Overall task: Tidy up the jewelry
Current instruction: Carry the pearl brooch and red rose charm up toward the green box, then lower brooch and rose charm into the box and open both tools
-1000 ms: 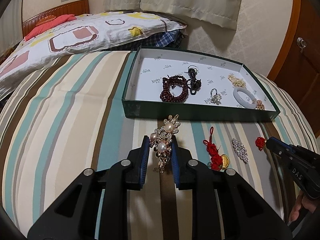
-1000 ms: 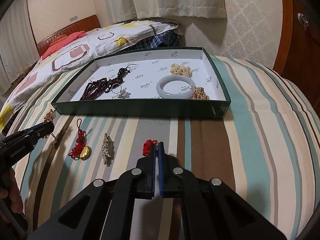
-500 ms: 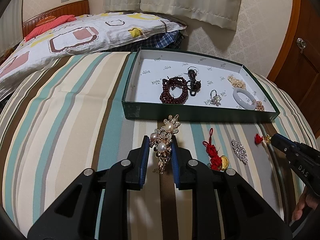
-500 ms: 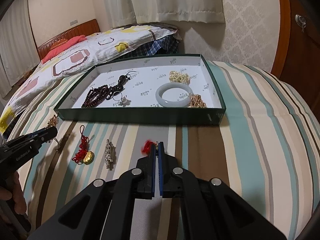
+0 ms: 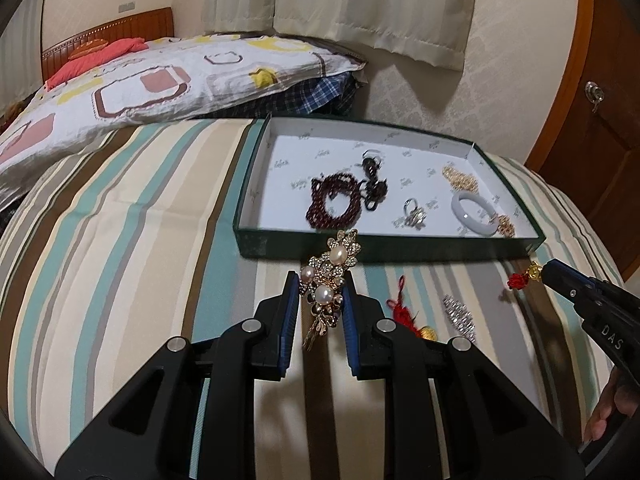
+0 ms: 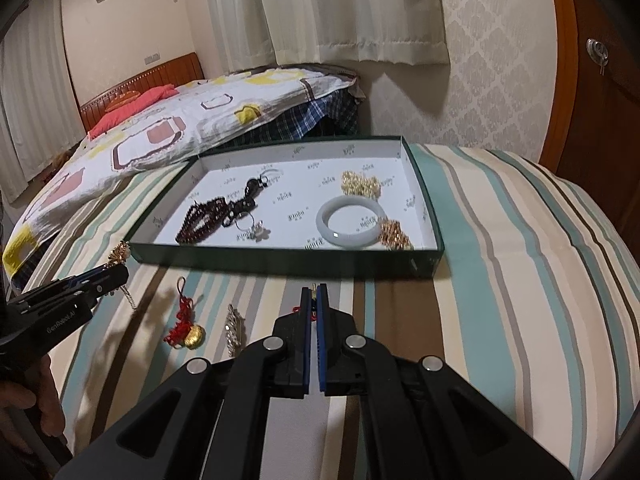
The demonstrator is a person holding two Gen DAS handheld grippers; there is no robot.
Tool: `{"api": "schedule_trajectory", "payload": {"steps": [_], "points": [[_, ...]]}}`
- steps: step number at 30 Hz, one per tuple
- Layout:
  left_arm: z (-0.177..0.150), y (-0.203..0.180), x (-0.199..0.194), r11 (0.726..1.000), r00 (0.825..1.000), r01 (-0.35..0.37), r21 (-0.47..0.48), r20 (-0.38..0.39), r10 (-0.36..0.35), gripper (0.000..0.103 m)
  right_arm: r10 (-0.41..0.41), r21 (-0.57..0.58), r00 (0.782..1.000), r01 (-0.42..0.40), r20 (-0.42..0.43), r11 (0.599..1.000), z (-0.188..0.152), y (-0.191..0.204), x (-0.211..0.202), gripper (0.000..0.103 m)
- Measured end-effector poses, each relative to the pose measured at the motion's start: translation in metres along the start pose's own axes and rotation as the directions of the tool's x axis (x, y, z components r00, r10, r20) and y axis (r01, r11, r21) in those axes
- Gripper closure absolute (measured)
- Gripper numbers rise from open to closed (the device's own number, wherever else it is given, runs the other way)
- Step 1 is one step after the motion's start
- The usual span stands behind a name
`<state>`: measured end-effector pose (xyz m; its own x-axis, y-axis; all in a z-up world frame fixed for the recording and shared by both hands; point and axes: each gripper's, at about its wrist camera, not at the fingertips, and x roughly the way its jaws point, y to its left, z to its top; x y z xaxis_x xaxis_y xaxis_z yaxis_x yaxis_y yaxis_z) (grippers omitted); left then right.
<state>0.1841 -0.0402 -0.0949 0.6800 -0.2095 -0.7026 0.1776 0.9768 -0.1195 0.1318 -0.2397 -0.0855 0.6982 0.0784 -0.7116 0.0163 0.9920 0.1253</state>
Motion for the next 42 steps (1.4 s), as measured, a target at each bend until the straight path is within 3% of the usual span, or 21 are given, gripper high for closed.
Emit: {"api": "schedule_trajectory", "payload": {"steps": [11,22,33,42], "points": [[0.042,-0.019,0.003,0.999,0.997,0.037,0.026,0.069,-0.039,0.082,0.032,-0.020,0.996,-0.030,0.086,0.999,0.043,0.010,0.001,0.100],[0.092,-0.032,0.051,0.998,0.994,-0.001,0.064,0.108,-0.006,0.082,0.040,-0.042,0.984,-0.033,0.172,0.999,0.093,0.013,0.037,0.100],[0.111,-0.020,0.121,0.996,0.998,-0.061,0.065,0.018,0.060,0.082,0.033,-0.035,0.995,-0.030,0.089,0.999,0.104,0.003,0.113,0.100],[0.108,-0.014,0.146,0.996,0.996,-0.067,0.056,-0.063,0.070,0.082,0.016,-0.034,0.999,-0.015,0.028,0.999,0.100,0.002,0.136,0.100]]}}
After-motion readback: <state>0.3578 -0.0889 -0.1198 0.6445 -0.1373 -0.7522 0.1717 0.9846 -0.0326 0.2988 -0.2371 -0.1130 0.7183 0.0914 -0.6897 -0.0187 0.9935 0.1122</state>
